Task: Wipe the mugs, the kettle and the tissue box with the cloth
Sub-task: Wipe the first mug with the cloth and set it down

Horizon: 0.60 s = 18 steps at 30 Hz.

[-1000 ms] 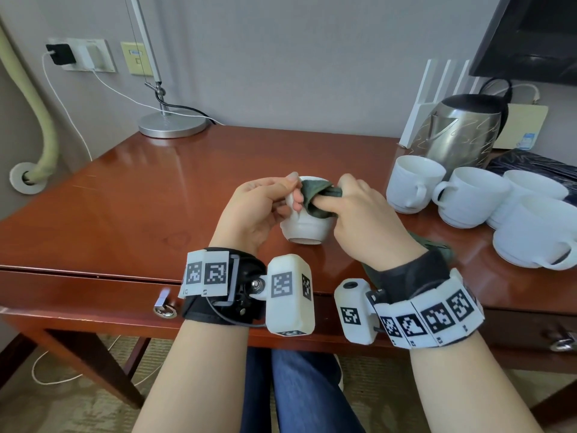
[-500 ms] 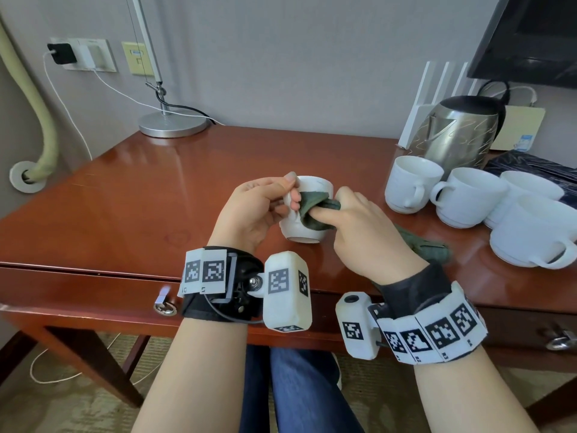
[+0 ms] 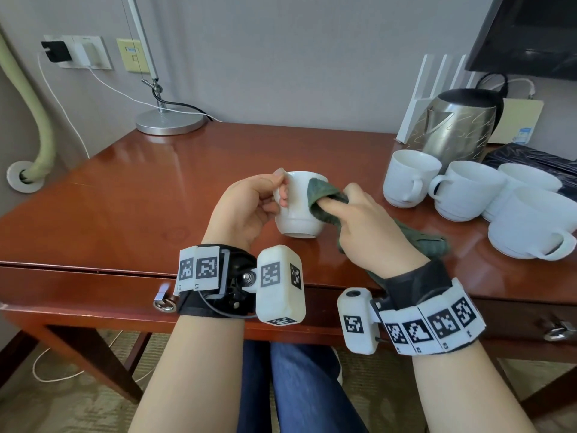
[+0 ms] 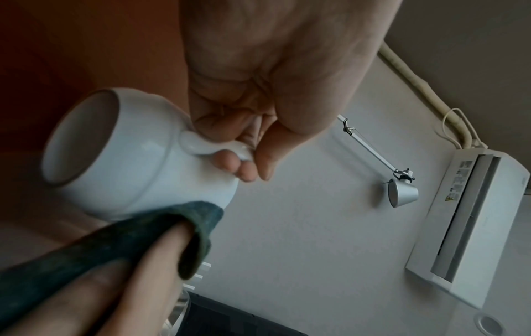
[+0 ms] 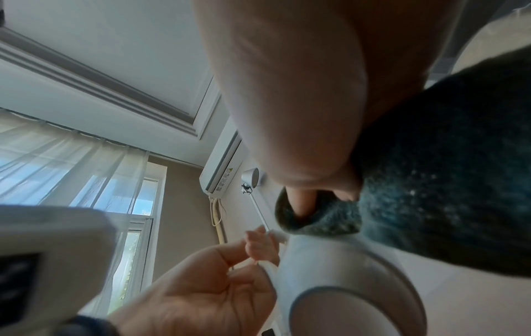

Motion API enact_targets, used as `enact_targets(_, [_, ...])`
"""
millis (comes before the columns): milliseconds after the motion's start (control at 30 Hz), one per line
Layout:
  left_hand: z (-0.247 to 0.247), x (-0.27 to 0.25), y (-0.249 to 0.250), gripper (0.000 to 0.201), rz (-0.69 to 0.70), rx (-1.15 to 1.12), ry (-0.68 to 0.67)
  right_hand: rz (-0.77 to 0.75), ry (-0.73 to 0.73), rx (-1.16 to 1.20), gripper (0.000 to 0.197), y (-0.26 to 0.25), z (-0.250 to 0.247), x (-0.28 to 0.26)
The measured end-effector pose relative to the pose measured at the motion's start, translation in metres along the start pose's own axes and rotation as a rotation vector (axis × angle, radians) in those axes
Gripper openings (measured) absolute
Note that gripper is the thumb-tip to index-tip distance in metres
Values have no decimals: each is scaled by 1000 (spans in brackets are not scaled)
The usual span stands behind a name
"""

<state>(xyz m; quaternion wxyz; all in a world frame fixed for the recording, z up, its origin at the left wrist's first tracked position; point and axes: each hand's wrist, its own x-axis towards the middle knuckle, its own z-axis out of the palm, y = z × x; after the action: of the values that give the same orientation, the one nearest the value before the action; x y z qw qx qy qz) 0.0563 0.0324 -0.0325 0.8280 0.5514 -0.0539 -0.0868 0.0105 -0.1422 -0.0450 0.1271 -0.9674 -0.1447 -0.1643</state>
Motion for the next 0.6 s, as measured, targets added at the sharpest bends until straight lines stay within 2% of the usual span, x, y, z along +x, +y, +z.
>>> enact_targets(200, [-3, 0, 1, 26, -5, 7, -10, -100, -74, 49, 54, -2, -2, -10])
enact_targets(400, [0, -2, 2, 23, -9, 64, -18, -5, 8, 36, 51, 3, -8, 12])
enact_targets(600, [5, 0, 3, 27, -4, 99, -33, -76, -41, 3, 59, -11, -15, 12])
